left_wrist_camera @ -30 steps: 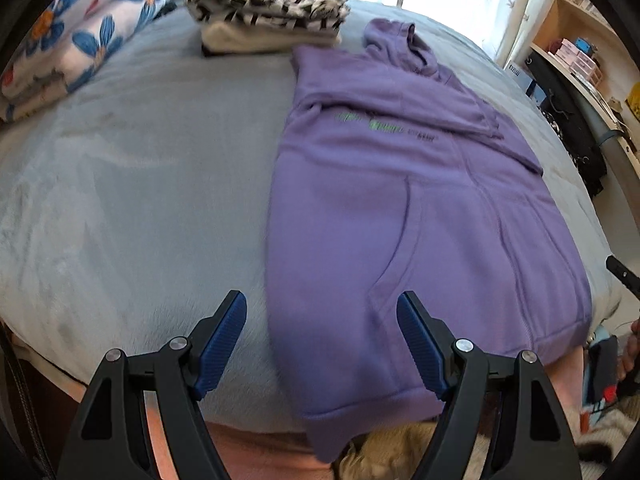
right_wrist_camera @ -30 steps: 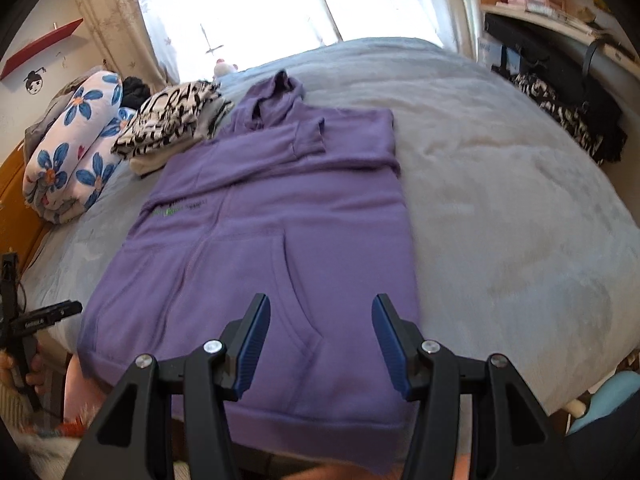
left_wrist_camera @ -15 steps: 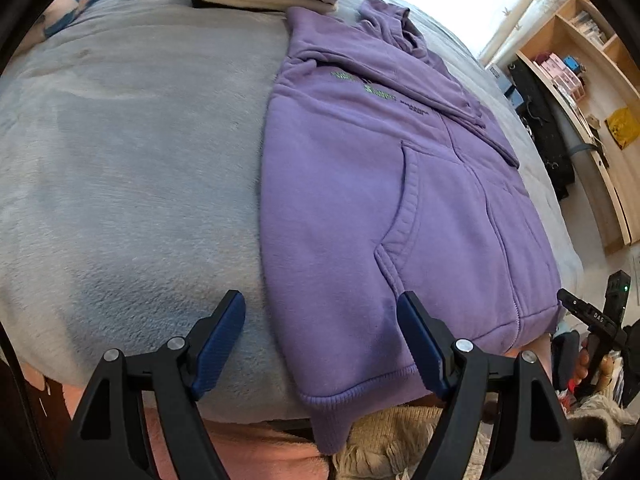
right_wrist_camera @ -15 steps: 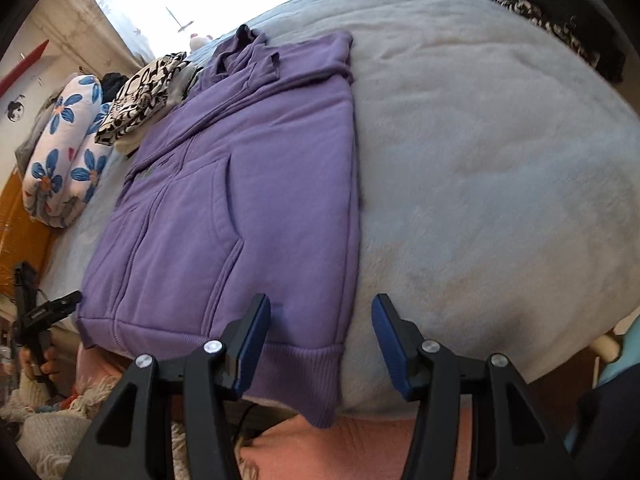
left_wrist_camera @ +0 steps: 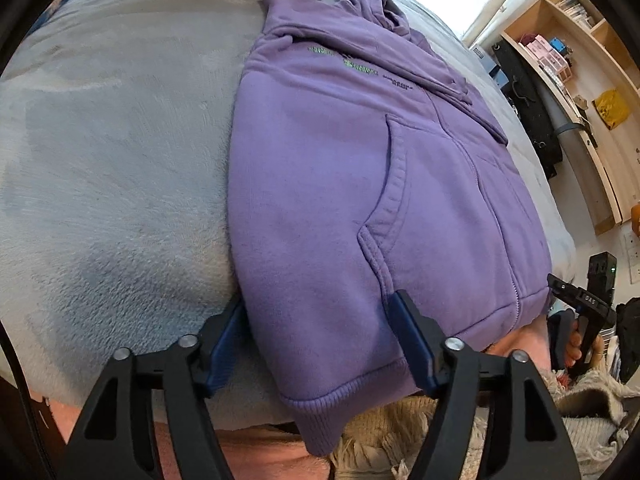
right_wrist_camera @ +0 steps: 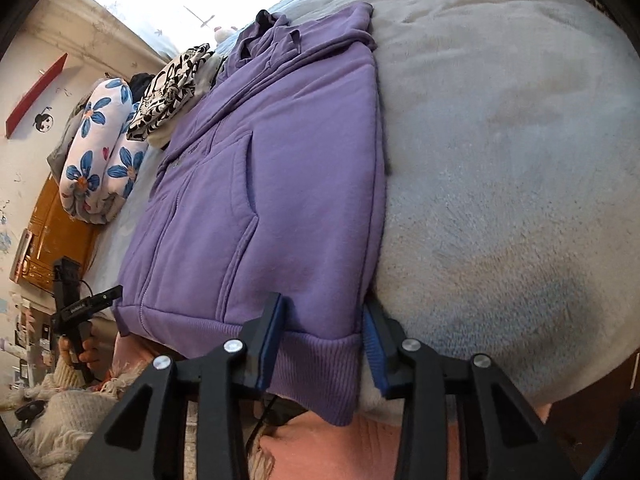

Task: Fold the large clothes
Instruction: 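Grasp the ribbed hoodie hem with both tools, then lift the hem with both tools and fold it up toward the hood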

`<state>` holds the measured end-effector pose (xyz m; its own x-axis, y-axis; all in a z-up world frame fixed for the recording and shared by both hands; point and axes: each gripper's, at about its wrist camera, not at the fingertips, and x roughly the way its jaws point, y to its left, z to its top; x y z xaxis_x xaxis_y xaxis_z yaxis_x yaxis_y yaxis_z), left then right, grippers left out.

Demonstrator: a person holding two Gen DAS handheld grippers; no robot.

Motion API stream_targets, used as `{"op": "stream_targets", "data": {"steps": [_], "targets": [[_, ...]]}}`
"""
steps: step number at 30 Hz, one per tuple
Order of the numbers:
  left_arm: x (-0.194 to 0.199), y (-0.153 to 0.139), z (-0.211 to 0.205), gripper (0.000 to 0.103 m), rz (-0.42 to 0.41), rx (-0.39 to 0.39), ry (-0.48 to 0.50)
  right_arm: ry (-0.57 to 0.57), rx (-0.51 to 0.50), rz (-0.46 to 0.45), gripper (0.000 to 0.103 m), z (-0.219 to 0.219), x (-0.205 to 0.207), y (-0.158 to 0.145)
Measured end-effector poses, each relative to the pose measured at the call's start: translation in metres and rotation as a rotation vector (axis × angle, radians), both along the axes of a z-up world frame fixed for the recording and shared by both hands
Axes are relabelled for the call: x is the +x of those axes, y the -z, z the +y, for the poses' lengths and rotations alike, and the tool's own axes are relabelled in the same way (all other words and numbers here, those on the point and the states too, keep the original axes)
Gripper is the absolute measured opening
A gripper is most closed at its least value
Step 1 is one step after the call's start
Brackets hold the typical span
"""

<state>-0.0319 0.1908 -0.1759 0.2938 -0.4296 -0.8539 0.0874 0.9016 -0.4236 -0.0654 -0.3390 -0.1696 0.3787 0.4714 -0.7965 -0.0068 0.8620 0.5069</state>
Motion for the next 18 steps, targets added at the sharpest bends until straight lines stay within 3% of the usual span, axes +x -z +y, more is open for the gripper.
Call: {"op": "stream_targets", "data": {"steps": [1, 3, 5, 7, 10, 18], "targets": [[0.001, 0.001, -0.001, 0.074, 0.004, -0.005, 0.001, -0.003, -0.001, 0.0, 0.038, 0.002, 0.001, 0.0], [0.004, 0.001, -0.009, 0.072, 0.003, 0.031, 0.012, -0.019, -0.013, -0.004, 0.026, 0.006, 0.003, -0.001], [0.004, -0.005, -0.019, 0.049, -0.021, 0.045, 0.044, -0.04, -0.026, -0.015, 0.017, 0.011, 0.006, -0.006], [0.006, -0.013, -0.026, 0.019, -0.029, 0.015, 0.064, -0.057, -0.038, -0.023, 0.013, 0.014, 0.007, -0.013], [0.012, -0.024, -0.028, 0.012, -0.029, -0.036, 0.051, -0.079, -0.032, -0.049, 0.012, 0.017, 0.012, -0.028], [0.057, -0.085, -0.03, 0.011, -0.141, -0.266, -0.044, -0.005, 0.146, -0.219, 0.01, 0.007, 0.062, -0.098]]}}
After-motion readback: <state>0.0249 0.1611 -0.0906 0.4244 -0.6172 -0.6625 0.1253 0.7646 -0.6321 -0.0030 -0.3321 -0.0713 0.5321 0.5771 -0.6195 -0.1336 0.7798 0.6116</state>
